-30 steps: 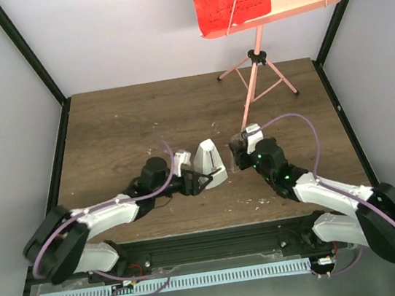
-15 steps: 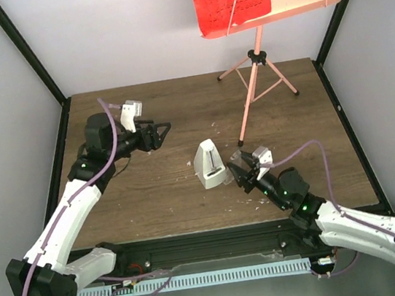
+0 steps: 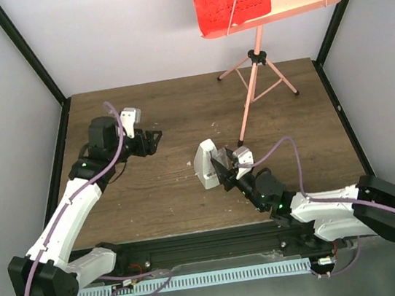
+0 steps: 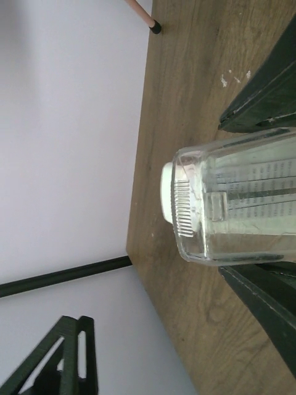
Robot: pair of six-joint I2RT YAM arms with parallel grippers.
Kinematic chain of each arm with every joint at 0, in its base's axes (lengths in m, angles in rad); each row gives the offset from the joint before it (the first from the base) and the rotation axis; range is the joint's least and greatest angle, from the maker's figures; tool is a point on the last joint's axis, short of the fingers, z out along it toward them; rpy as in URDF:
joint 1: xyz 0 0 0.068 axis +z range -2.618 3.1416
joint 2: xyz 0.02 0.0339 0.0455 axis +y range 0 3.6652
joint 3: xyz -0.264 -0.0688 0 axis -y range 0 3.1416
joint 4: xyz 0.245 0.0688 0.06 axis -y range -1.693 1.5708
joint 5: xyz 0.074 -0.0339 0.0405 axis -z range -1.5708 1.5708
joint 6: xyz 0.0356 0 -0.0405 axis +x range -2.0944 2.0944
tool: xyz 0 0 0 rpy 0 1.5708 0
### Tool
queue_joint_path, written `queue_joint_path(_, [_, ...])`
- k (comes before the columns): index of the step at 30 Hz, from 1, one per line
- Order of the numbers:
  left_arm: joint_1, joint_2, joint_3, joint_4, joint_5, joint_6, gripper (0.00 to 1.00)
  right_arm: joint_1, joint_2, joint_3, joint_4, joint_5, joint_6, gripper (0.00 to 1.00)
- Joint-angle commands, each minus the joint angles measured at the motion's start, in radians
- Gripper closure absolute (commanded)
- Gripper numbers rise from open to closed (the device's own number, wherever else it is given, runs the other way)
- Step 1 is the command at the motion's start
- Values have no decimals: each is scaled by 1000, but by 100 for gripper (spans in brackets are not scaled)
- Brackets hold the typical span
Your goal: Pack up the instrument practice props
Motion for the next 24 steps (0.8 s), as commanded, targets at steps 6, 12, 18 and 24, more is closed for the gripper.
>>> queue_joint_path(6, [3, -4, -17, 2, -24, 22, 24, 24, 93, 68, 141, 87, 54, 48])
queue_joint_path(12, [3, -4, -20, 5, -20, 17, 24, 28, 142, 68, 153, 93, 68, 48])
queue_joint_path(18, [4, -9, -23, 5, -23, 18, 24, 27, 222, 56, 248, 113, 1, 49])
queue_joint_path(24, [3, -10, -26, 6, -23, 18, 25, 26, 263, 57, 277, 108, -5, 48])
